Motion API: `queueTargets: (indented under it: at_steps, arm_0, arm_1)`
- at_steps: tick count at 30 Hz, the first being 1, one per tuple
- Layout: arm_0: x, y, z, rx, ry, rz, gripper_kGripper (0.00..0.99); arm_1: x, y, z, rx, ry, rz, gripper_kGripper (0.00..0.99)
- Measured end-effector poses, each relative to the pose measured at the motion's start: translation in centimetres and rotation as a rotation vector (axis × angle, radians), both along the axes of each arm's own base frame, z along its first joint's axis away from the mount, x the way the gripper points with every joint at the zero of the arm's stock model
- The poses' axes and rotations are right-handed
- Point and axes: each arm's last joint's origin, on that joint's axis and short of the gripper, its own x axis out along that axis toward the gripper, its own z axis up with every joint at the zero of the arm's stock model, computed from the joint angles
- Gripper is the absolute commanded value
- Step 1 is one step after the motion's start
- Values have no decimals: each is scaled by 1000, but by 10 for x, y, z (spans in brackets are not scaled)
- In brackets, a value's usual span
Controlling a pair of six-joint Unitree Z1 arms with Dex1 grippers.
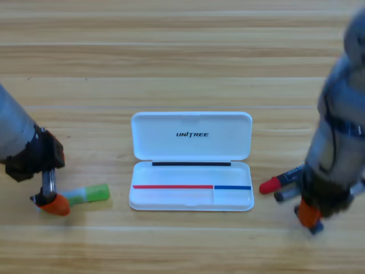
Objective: Clean up eraser and pencils
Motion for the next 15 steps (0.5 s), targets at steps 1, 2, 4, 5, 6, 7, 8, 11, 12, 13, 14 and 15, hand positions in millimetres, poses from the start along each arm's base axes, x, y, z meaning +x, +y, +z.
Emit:
queueTargets:
  at_steps: [1,2,4,5,6,7,8,11,12,13,14,15]
  arm_0:
    - [-1,1,-2,1,1,-1,973]
    - [-2,1,-3,2,2,-2,973]
    - [-2,1,-5,-4,-8,-4,971]
    - [-2,1,-6,-6,-11,-4,971]
    - [-2,2,-8,-7,-11,-4,971]
    - [-3,2,-10,-7,-12,-5,971]
    - [-3,2,-11,-9,-15,-5,971]
    - [-4,3,-16,-9,-16,-5,971]
    - [-4,3,-18,-8,-16,-6,971]
    - [-3,3,-20,-9,-18,-7,966]
    - [-3,2,-21,-9,-19,-7,960]
    - [-2,1,-23,-6,-21,-5,960]
  arm_1:
    - [4,5,13,8,-8,57,0]
    - [8,10,26,22,-24,132,0]
    - [14,18,52,62,-74,274,0]
    - [15,20,62,75,-89,356,0]
    - [16,23,72,102,-86,518,0]
    - [16,26,79,131,-69,691,0]
    - [16,28,86,146,-61,812,0]
    - [19,34,98,143,-67,1009,0]
    - [23,38,96,124,-65,1074,0]
    - [28,43,92,98,-70,1114,0]
    - [34,49,83,59,-67,1141,0]
    - [40,54,77,26,-70,1169,0]
